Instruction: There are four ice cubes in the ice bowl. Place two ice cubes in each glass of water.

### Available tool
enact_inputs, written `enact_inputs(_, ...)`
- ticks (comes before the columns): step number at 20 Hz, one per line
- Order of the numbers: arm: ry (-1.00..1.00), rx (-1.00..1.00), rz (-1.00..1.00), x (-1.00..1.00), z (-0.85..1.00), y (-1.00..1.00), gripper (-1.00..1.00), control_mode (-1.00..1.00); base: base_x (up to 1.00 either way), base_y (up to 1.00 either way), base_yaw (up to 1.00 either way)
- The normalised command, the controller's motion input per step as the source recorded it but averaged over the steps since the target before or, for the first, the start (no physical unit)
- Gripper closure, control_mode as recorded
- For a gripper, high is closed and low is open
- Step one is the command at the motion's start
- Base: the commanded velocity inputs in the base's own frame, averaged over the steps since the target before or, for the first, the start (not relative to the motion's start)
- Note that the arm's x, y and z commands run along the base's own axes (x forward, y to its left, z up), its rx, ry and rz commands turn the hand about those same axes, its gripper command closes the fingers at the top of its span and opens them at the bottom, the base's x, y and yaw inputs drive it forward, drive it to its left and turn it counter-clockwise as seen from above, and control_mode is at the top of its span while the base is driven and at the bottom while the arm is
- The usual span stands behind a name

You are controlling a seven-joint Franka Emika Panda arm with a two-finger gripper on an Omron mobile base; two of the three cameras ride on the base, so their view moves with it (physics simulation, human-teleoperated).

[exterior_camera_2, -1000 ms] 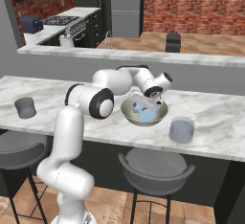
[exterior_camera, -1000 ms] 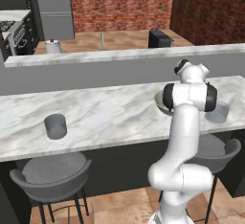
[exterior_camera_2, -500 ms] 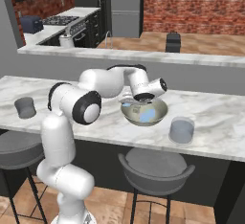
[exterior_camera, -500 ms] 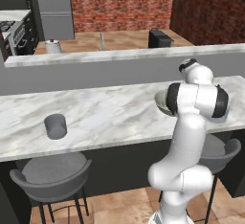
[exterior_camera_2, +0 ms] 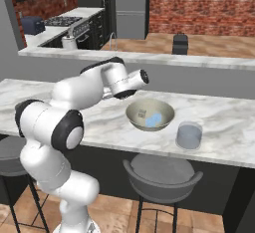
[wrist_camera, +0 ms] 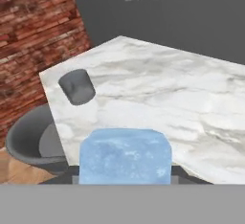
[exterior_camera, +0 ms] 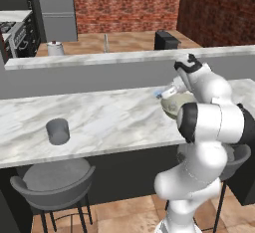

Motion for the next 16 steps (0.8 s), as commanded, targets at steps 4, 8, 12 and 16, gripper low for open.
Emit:
enact_inputs(4, -0.02, -0.11, 0.28, -0.35, 0.6, 1.0, 1.0, -1.0, 0.0, 0.0, 0.0)
enact_inputs(8, 0.0, -0.21, 0.27, -0.22, 0.23, 1.0, 1.0, -1.0, 0.0, 0.0, 0.0)
enact_inputs(12, 0.0, -0.14, 0.26, -0.07, 0.0, 0.95, 1.0, -1.0, 0.0, 0.0, 0.0)
enact_inputs(16, -0.23, 0.13, 0.27, 0.0, -0.06, 0.26, 1.0, -1.0, 0.0, 0.0, 0.0)
